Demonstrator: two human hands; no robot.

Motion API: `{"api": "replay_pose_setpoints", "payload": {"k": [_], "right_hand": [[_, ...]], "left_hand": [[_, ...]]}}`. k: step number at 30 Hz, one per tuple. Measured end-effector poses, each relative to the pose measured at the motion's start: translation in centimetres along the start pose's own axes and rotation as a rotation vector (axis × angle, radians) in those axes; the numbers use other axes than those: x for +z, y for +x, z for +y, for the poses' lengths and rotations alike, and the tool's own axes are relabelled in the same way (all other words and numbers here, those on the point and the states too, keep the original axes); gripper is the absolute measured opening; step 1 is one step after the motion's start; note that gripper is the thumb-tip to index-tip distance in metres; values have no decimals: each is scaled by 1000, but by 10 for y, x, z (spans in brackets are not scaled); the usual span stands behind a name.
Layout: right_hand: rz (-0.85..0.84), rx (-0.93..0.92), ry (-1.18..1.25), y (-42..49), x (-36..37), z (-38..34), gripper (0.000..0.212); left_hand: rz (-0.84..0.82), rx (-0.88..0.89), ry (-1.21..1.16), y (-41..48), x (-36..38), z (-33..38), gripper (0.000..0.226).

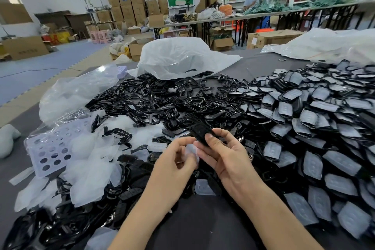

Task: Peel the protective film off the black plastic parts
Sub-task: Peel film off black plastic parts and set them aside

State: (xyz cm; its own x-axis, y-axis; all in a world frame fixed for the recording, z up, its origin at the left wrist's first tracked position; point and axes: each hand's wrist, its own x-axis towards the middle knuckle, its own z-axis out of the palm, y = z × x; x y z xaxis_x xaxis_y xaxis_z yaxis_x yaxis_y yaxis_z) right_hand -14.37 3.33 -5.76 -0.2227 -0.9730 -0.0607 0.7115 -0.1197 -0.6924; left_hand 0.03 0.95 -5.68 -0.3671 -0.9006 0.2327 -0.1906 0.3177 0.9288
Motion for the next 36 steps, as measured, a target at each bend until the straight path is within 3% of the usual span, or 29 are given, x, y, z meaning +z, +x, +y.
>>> {"api": "replay_pose_setpoints", "payload": {"k": [5,14,20,25,31,36], "right_hand": [[79,-51,11,1,-1,-3,23],[173,-184,-232,5,-7,1,12],[185,-218,-282,7,-12,1,13],[204,-216,-277,8,-15,-1,14],[59,-98,-334,4,-9,2,15],[-41,-128,-478,-2,-6,3,14]], "left_hand": [[33,90,156,-3,1,-1,13],[74,25,-42,-5,-3,5,35],[-118,72,17,-6,-3,7,36],[-162,170,147,-6,0,9,29],[68,80,92,0,-4,2,22],[210,62,60,4,-8,-5,16]]}}
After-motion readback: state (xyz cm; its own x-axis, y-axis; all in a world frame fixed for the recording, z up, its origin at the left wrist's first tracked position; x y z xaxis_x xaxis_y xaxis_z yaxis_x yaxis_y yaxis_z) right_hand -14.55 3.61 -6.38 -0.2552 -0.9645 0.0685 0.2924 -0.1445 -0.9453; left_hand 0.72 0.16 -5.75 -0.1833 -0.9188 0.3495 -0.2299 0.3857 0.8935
